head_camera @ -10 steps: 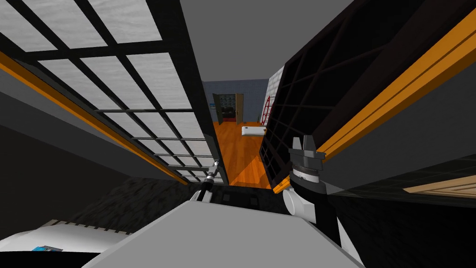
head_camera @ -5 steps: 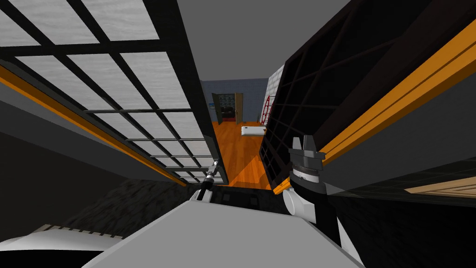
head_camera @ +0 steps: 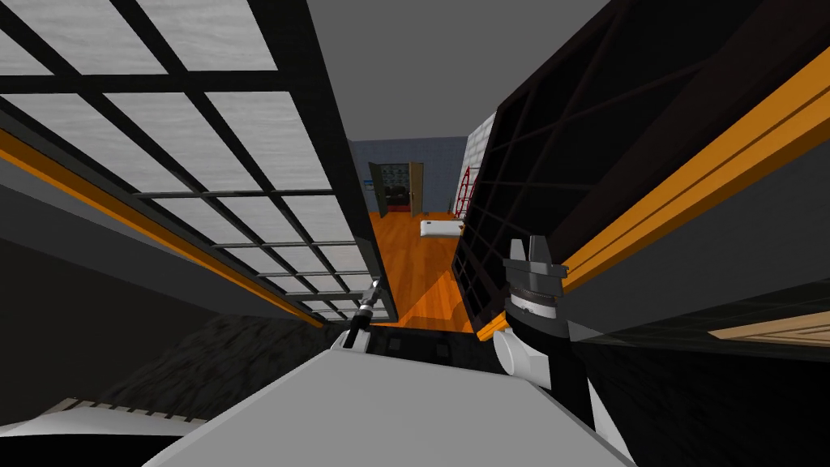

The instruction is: Push the door open

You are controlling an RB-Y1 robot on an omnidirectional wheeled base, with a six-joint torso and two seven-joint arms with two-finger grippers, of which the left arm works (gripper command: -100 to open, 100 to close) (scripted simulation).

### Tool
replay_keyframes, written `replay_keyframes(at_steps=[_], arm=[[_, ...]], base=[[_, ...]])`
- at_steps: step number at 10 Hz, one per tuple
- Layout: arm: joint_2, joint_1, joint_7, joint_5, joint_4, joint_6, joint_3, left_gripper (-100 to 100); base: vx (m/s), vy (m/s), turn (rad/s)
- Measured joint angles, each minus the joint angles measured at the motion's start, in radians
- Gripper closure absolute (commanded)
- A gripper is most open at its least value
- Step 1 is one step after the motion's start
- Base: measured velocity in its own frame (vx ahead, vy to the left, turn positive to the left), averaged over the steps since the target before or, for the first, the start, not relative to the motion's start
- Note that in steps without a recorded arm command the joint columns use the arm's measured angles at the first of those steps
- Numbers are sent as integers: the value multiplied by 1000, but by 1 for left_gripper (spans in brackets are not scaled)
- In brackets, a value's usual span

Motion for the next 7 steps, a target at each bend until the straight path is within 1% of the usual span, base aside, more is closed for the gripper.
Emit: replay_keyframes(at_steps=[1, 3, 4, 5, 7], arm=[[2, -5, 25, 8, 5, -3, 0, 100], [1, -2, 73, 24, 0, -4, -1, 100], [2, -6, 97, 33, 8, -10, -1, 100], [1, -4, 115, 38, -2, -4, -2, 100], [8, -9, 174, 60, -2, 0, -4, 100]], base=[[50, 2, -15], [40, 1, -2], [31, 2, -1], [40, -4, -11], [46, 0, -4]])
